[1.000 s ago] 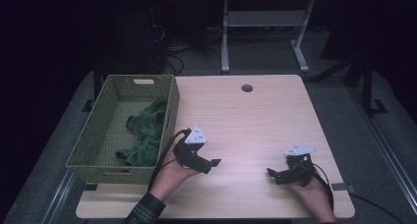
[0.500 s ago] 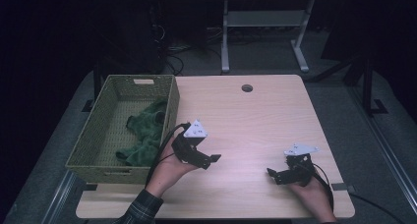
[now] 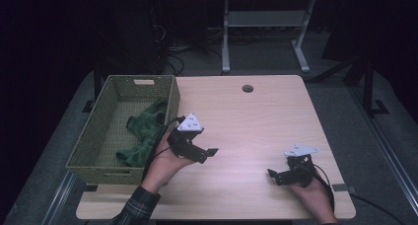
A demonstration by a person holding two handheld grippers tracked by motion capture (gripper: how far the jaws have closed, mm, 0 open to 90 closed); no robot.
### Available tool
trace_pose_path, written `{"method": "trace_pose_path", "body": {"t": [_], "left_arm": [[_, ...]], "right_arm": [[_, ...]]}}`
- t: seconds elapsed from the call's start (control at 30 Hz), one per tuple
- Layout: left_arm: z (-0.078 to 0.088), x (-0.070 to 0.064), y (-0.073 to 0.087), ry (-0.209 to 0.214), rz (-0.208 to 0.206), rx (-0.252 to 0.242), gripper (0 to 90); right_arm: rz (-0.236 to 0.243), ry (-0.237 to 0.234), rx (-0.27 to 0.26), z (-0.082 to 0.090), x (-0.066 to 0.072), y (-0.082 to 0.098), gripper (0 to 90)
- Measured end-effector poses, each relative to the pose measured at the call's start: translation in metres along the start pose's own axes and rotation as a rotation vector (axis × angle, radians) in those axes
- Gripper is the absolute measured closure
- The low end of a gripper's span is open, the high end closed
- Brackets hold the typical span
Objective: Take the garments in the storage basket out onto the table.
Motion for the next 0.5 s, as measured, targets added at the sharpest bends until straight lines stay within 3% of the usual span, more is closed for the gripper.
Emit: {"method": "trace_pose_path", "body": {"t": [0.37, 0.5], "left_arm": [[0.012, 0.009, -0.008, -0.016, 0.008, -0.013, 13.5], [0.016, 0.013, -0.008, -0.019, 0.001, 0.007, 13.5]], "right_arm": [[0.0, 0.0, 0.0, 0.0, 0.0, 0.0, 0.0], [0.0, 0.0, 0.0, 0.0, 0.0, 0.0, 0.0]]}}
Point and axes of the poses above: each handheld gripper's, and its own axes: z roughly backward along the jaws, y roughly out of its underside, x roughly to its left, the point moved 9 cm from there along -z, roughly forward along the jaws, and after that the axes turned 8 degrees about y, right-handed, at the moved point
